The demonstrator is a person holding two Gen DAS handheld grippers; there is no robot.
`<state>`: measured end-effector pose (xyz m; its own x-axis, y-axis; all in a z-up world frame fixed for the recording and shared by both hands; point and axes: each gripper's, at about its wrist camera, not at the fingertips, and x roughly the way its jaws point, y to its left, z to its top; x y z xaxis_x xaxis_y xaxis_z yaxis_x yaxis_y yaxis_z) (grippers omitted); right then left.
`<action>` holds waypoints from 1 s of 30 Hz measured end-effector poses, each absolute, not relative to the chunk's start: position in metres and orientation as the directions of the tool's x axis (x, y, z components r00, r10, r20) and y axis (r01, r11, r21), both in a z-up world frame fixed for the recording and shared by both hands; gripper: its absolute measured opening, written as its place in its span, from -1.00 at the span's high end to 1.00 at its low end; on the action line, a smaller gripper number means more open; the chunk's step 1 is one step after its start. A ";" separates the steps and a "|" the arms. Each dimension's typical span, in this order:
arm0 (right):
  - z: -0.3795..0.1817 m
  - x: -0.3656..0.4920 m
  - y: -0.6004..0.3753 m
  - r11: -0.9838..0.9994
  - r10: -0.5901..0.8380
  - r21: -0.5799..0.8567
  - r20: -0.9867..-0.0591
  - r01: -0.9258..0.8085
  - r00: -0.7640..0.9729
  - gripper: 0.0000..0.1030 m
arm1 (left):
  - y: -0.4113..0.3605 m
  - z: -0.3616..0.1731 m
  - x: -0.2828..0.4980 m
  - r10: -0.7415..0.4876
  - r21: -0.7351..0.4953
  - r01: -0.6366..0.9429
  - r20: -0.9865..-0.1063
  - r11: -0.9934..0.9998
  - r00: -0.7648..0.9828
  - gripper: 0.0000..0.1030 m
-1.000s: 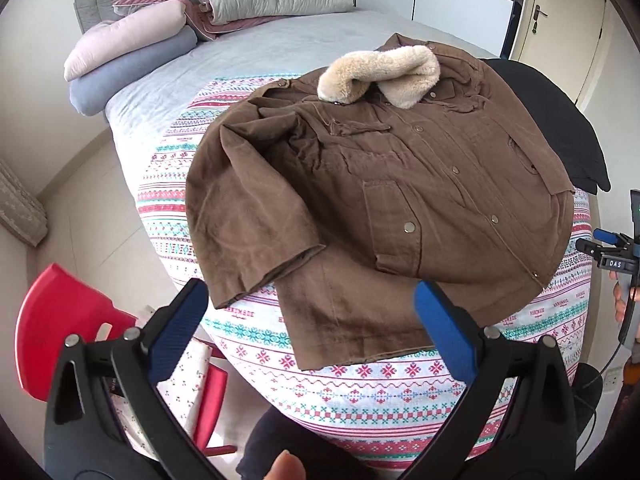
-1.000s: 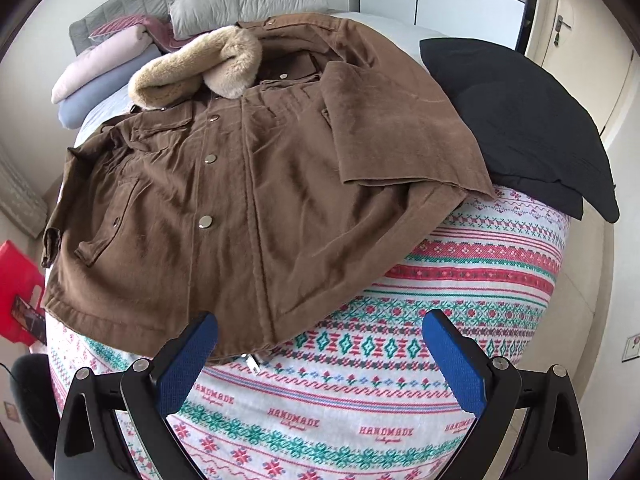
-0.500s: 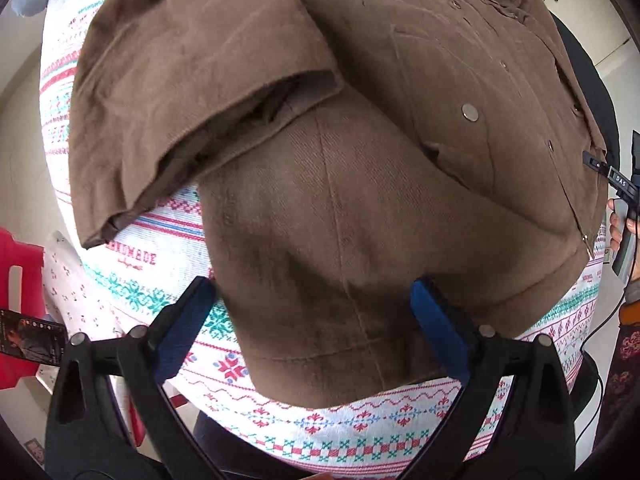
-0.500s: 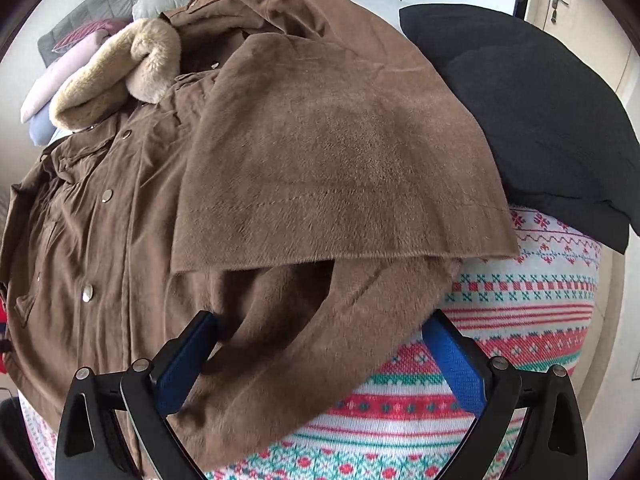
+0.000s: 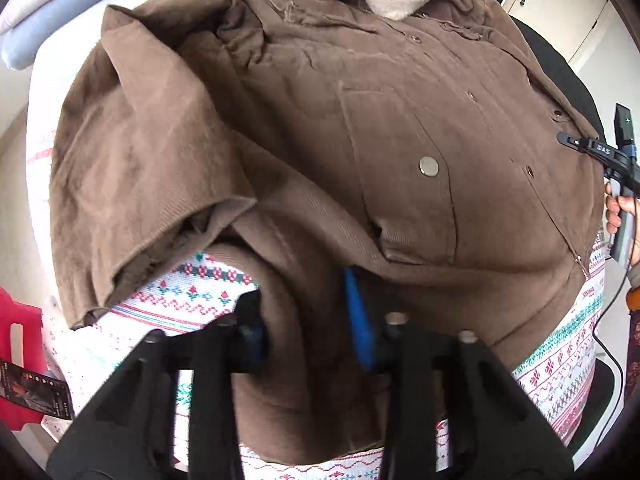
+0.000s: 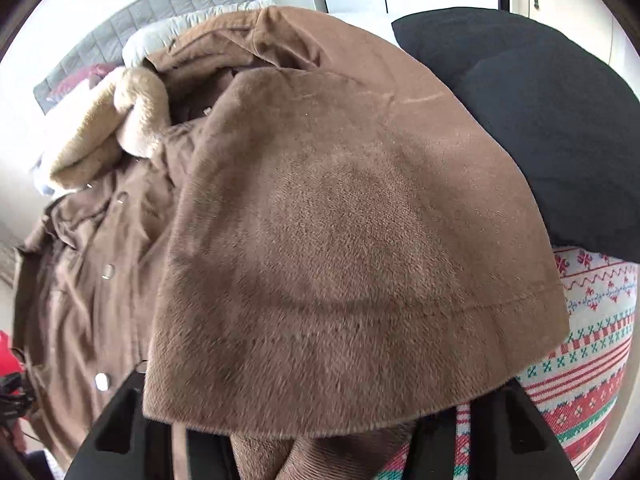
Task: Fold large clothes
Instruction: 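Grasp the brown jacket's hem with both grippers and lift it, then lower the jacket flat onto the bed and open both grippers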
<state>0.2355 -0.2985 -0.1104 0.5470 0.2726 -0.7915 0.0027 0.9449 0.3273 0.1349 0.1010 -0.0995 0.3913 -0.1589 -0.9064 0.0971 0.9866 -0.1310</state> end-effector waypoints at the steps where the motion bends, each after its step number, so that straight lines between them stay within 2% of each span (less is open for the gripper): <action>1: -0.103 0.230 -0.300 0.934 0.299 0.358 -0.775 -0.003 0.557 0.51 | 0.103 -0.094 0.134 -0.177 -0.156 0.086 -0.899 0.984 0.401 0.65; 3: -0.085 0.215 -0.296 0.929 0.316 0.370 -0.747 -0.030 0.586 0.58 | 0.108 -0.081 0.132 -0.194 -0.184 0.064 -0.882 0.981 0.430 0.76; 5: -0.062 0.197 -0.287 0.926 0.331 0.372 -0.714 -0.066 0.617 0.61 | 0.112 -0.059 0.123 -0.185 -0.168 0.079 -0.854 0.983 0.486 0.79; 11: 0.008 0.127 -0.254 0.932 0.350 0.311 -0.639 -0.187 0.685 0.64 | 0.115 0.013 0.083 -0.215 -0.146 0.162 -0.769 0.976 0.603 0.79; 17: 0.058 0.034 -0.227 0.921 0.390 0.259 -0.574 -0.292 0.720 0.66 | 0.137 0.043 0.055 -0.269 -0.171 0.215 -0.741 0.961 0.616 0.79; 20: 0.071 -0.006 -0.222 0.921 0.388 0.228 -0.599 -0.316 0.700 0.66 | 0.132 0.048 0.048 -0.278 -0.139 0.265 -0.743 0.954 0.609 0.78; 22: 0.063 -0.007 -0.215 0.937 0.346 0.212 -0.680 -0.278 0.647 0.64 | 0.131 0.040 0.047 -0.266 -0.118 0.283 -0.778 0.952 0.570 0.74; 23: 0.053 -0.007 -0.216 0.946 0.319 0.208 -0.730 -0.248 0.604 0.62 | 0.132 0.031 0.048 -0.264 -0.123 0.284 -0.802 0.951 0.537 0.68; 25: 0.026 -0.007 -0.220 0.962 0.266 0.190 -0.823 -0.199 0.501 0.45 | 0.135 0.014 0.049 -0.233 -0.108 0.274 -0.847 0.956 0.477 0.49; 26: 0.012 -0.006 -0.221 0.968 0.239 0.174 -0.861 -0.182 0.449 0.42 | 0.135 0.007 0.048 -0.206 -0.087 0.268 -0.866 0.960 0.455 0.23; 27: 0.001 -0.007 -0.224 0.973 0.216 0.161 -0.889 -0.167 0.404 0.39 | 0.135 0.003 0.046 -0.174 -0.057 0.265 -0.878 0.963 0.445 -0.14; 29: -0.009 -0.010 -0.230 0.980 0.173 0.129 -0.926 -0.151 0.334 0.31 | 0.133 0.007 0.037 -0.121 0.014 0.267 -0.866 0.964 0.485 -0.52; 30: -0.009 -0.017 -0.235 0.985 0.148 0.108 -0.934 -0.138 0.326 0.30 | 0.132 0.013 0.032 -0.106 0.040 0.267 -0.853 0.963 0.510 -0.58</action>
